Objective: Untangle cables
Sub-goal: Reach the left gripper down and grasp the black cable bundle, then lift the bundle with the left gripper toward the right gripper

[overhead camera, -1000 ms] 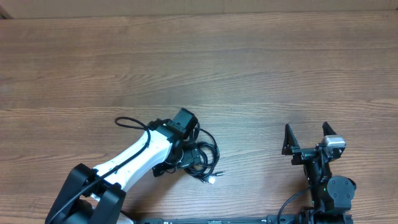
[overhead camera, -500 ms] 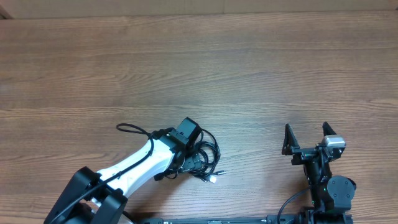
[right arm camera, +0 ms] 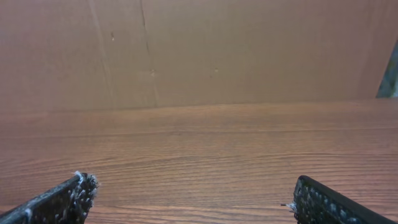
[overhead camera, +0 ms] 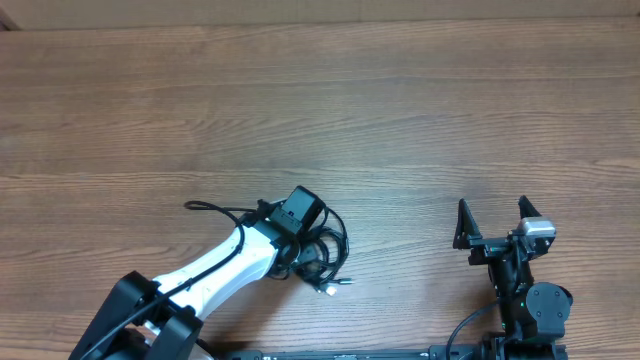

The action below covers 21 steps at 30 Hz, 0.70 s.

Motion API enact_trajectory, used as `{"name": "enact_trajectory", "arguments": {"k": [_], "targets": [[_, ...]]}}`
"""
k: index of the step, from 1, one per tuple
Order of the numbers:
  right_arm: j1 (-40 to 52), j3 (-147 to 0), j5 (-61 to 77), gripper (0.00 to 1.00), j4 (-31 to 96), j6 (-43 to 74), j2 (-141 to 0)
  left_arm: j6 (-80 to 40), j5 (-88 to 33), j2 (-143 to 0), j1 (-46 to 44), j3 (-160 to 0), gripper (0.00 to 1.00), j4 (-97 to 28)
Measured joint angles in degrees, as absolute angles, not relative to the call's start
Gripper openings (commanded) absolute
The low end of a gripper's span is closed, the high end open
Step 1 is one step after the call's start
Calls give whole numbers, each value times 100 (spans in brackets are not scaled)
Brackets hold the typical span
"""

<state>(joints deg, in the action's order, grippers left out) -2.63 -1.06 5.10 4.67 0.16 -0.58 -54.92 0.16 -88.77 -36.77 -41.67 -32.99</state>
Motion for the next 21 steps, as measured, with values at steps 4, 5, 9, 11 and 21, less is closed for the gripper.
{"name": "enact_trajectory", "arguments": {"k": [4,5,9,11,21], "targets": [[-266,-106,510,100,469,16,-58,-5513,-75,-8877,-3677,-4150,4,-3059],[-263,-106,510,100,469,16,-58,-5513,-84,-8877,-3677,-4141,4,-2989],[-266,-106,513,100,469,16,-58,-5225,-130,-8906,-3677,-4104,4,-2589],[-266,-106,508,100,467,16,-58,-4786,-150,-8927,-3677,-4088,4,-2383],[-266,-106,510,100,469,16,-58,-78,-132,-9083,-3677,-4825,4,-2257]]}}
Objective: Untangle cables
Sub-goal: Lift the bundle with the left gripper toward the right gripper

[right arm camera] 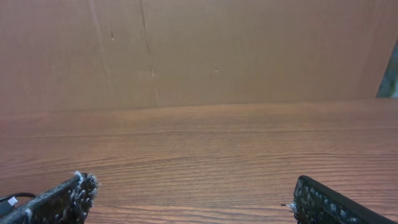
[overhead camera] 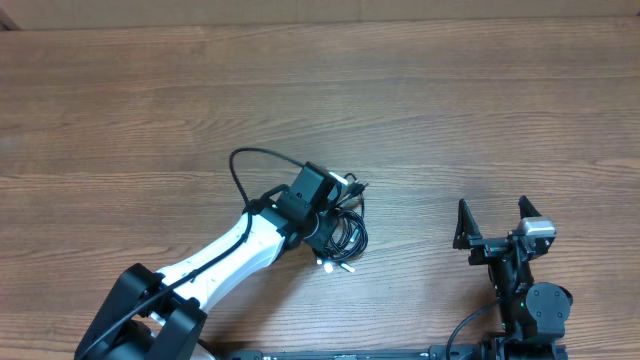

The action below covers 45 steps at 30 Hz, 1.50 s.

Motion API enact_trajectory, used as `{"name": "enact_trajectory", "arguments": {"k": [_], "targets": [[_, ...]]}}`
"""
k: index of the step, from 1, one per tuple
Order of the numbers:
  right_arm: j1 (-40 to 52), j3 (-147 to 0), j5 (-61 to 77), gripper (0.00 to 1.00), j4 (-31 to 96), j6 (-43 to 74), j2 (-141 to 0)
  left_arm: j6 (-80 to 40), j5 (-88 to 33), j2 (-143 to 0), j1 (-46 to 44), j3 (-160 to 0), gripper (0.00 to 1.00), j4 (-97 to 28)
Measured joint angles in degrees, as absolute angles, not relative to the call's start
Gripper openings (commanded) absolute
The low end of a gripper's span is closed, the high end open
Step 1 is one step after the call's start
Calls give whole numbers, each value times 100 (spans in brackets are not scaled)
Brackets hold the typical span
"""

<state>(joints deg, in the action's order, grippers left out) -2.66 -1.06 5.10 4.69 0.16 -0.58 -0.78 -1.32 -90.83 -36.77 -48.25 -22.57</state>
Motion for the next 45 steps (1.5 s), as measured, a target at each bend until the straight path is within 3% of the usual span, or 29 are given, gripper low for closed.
{"name": "enact_trajectory", "arguments": {"k": [6,14,21,26,35,39,45], "targets": [[-263,-106,510,100,469,19,-58,1251,-126,-9083,-3677,-4838,4,-2010],[-266,-106,532,100,469,156,-58,1212,-285,-9085,-3677,-4845,4,-1186],[-263,-106,1378,100,550,2062,-67,1199,-716,-8967,-3677,-4851,4,-1398],[-263,-762,1940,100,2097,2637,-325,1194,-858,-8495,-3677,-4853,4,-1525],[-266,-3162,2248,100,4300,2012,-2471,888,-947,-8477,-3592,-4853,4,-1533],[-263,-3730,3264,100,4077,1638,-3721,563,-1015,-8477,-3444,-4853,4,-1459],[-263,-3739,4678,100,3728,1372,-4497,-781,-2156,-8475,-3365,-4858,4,-366]]}}
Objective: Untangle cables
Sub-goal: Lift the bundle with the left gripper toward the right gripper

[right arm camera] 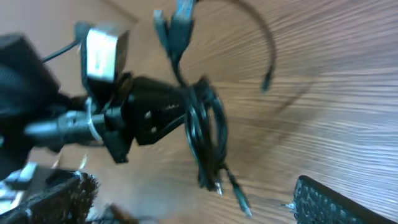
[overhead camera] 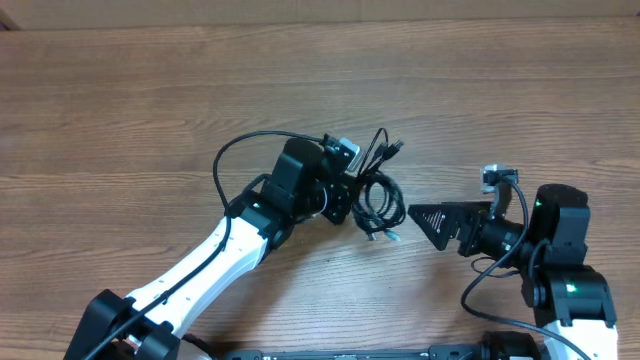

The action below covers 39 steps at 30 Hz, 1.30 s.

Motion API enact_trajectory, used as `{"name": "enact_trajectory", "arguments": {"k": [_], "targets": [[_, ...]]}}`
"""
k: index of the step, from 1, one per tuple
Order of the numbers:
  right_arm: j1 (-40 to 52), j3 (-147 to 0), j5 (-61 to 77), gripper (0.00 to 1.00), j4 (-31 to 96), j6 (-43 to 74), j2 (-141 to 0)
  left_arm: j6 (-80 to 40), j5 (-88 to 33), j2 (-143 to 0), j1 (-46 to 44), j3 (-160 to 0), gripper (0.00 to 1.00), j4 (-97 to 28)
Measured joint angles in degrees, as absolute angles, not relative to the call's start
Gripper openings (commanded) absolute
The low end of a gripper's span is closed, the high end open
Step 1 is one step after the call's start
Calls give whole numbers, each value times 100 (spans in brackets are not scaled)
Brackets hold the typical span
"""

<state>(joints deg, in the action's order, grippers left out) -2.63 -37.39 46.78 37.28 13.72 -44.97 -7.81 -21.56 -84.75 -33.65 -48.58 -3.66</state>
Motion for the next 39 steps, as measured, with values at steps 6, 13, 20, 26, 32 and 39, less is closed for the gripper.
{"name": "enact_trajectory", "arguments": {"k": [6,13,20,26,32,39], "targets": [[-263,-3739,5238,100,3723,1144,-4571,-1350,-3929,-8475,-3365,-4871,4,615],[-263,-3741,5092,7,3660,1061,-4569,-1688,-4394,-8475,-3616,-4871,4,803],[-301,-3822,5004,4,3616,1046,-4558,-1981,-4477,-8475,-3601,-4869,48,1347],[-497,-3822,4860,4,3667,1052,-4598,-2602,-5336,-8458,-3094,-4871,79,1483],[-521,-3820,4860,4,3162,1549,-4598,-3612,-5994,-8458,-2340,-4873,80,1350],[-521,-3817,5120,4,2084,2292,-4598,-4646,-6392,-8453,-2344,-4880,74,1092]]}}
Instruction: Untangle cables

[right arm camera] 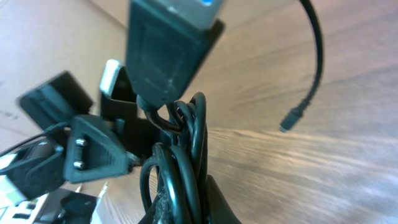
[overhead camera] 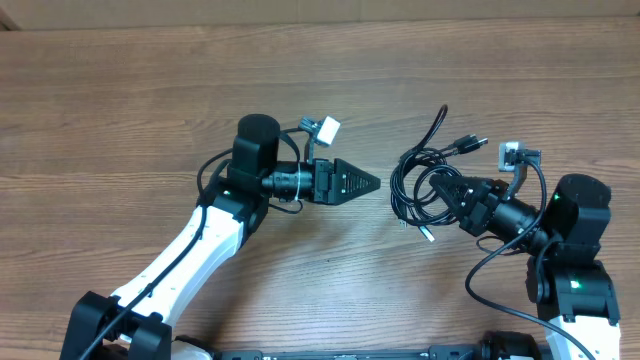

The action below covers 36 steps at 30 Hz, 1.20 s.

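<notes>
A bundle of tangled black cables (overhead camera: 418, 186) hangs right of the table's middle, with loose ends sticking up and right. My right gripper (overhead camera: 462, 206) is shut on its right side. In the right wrist view the black loops (right arm camera: 186, 168) are pinched between the fingers, with a USB plug (right arm camera: 171, 37) above and a two-pin plug (right arm camera: 87, 149) at the left. A thin end with a small connector (right arm camera: 292, 118) dangles free. My left gripper (overhead camera: 362, 182) points right, seen edge-on, a short gap left of the bundle, holding nothing.
The brown wooden table (overhead camera: 320, 80) runs wide behind both arms. The left arm (overhead camera: 200, 240) crosses the front left and the right arm's base (overhead camera: 570, 280) stands at the front right. A cardboard wall lies along the far edge.
The bundle has passed from the left gripper to the right one and sits further right. The right gripper, open then, is shut on it. The left gripper has let go and stands clear.
My left gripper was on the bundle near the table's front, with the right gripper open at rest. The bundle then showed lifted slightly further back, then at mid-table with the open right gripper turned toward it. Now the right gripper holds it alone.
</notes>
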Motion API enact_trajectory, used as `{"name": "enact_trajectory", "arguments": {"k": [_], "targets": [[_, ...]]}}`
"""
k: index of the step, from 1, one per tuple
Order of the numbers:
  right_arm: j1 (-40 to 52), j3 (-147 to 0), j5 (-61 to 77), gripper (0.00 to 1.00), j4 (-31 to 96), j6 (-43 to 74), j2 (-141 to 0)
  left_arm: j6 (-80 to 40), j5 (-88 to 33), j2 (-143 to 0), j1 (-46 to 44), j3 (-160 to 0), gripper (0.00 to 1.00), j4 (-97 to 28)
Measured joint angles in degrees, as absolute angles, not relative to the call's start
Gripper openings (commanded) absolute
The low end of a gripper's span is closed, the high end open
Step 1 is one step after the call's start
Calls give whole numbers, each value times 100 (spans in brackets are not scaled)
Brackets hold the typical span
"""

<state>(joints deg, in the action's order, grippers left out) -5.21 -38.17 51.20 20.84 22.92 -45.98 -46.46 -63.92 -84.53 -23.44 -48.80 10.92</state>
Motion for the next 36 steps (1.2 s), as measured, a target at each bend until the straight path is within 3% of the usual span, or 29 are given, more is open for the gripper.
{"name": "enact_trajectory", "arguments": {"k": [4,6,7,8,10,18,23,25,30,36], "targets": [[-521,-3817,5424,4,1852,2412,-4598,-4945,-6344,-8453,-2580,-4880,66,1133],[-521,-3817,5511,4,1848,2460,-4598,-5137,-6305,-8453,-2724,-4880,51,1402],[-521,-3817,5537,4,1846,2480,-4595,-5277,-6267,-8453,-2818,-4882,37,1671],[-521,-3817,5553,4,1846,2491,-4598,-5415,-6224,-8451,-2891,-4882,15,1852],[-521,-3817,5564,4,1841,2517,-4598,-5599,-6042,-8451,-3022,-4886,4,1968],[-526,-3817,5522,4,1846,2526,-4598,-5706,-5907,-8449,-3079,-4888,4,1977],[-526,-3820,5354,61,2021,2541,-4598,-5181,-5769,-8449,-3079,-4888,4,2078],[-526,-3820,5231,70,2152,2523,-4595,-4753,-5540,-8449,-3076,-4888,4,2075],[-526,-3820,4897,76,2587,2547,-4595,-3815,-4737,-8449,-3076,-4888,4,2075],[-526,-3815,5061,76,2552,2543,-4598,-2580,-3374,-7985,-3081,-4890,4,1538]]}}
